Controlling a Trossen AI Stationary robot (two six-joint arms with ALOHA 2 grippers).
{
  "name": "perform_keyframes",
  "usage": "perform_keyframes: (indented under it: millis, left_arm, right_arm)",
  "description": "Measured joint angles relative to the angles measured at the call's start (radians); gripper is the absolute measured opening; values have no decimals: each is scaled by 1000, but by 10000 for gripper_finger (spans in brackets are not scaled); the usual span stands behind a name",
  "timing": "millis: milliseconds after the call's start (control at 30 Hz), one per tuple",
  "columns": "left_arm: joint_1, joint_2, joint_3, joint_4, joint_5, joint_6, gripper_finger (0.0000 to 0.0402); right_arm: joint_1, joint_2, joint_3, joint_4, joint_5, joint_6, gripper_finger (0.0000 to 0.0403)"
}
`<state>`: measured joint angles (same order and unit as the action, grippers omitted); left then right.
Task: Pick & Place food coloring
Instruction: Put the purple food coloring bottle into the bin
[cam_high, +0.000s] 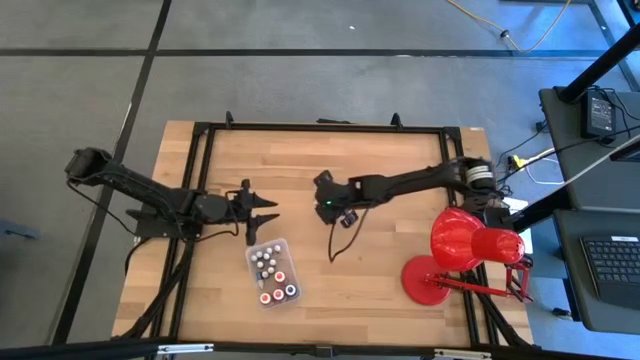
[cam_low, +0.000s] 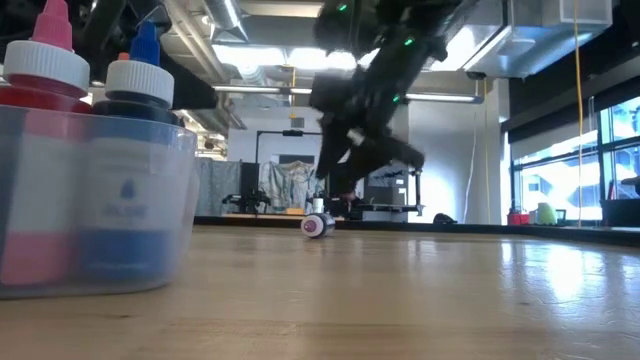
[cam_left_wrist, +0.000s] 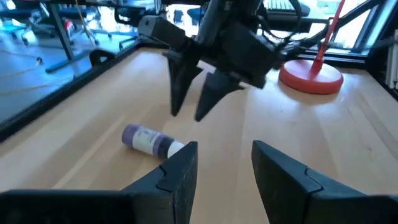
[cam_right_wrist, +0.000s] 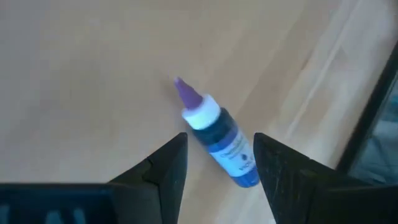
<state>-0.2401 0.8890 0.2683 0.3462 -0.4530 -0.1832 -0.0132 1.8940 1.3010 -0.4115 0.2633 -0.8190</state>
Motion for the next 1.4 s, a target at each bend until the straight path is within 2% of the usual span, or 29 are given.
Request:
perform_keyframes:
  millis: [100,333,833,1133,1233,1400]
  left_arm:
    - [0,1,-11,-10,1,-18,147]
    - [0,2,-11,-13,3,-21,144]
    - [0,3,-10,-32,7,-23,144]
    - [0,3,-10,-36,7,-23,143]
    - [0,3,-10,-37,6,-23,144]
    - [0,3,-10,-37,6,-23,144]
  right_arm:
    - [0,76,61,-42,69,-86,186]
    - [4,179,121,-70,83,-187,186]
    - [-7,208,126,-21,79,-388,186]
    - [-31,238,127,6,78,-417,186]
    - [-35,245,128,12,82,-417,176]
    - [-36,247,128,28,87,-420,132]
